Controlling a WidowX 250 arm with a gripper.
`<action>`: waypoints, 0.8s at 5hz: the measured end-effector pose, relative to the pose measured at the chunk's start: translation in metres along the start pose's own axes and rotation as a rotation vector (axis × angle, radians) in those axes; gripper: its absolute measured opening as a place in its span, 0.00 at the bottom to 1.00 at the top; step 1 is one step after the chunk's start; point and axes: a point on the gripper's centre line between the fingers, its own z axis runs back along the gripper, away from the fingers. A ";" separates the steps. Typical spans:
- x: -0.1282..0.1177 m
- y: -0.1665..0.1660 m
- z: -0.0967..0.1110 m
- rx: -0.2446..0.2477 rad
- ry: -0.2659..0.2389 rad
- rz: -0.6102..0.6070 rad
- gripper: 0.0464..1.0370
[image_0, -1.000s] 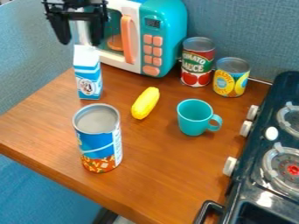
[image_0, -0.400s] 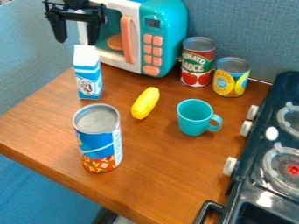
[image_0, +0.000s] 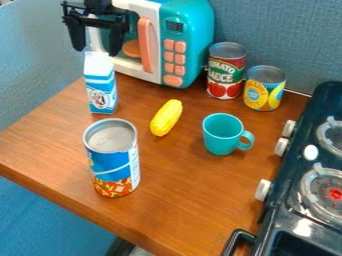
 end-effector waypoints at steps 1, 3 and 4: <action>0.000 -0.002 -0.004 -0.011 0.001 -0.002 0.96; -0.006 0.001 -0.006 0.003 0.034 0.013 0.96; -0.004 0.000 -0.012 0.008 0.053 0.017 0.96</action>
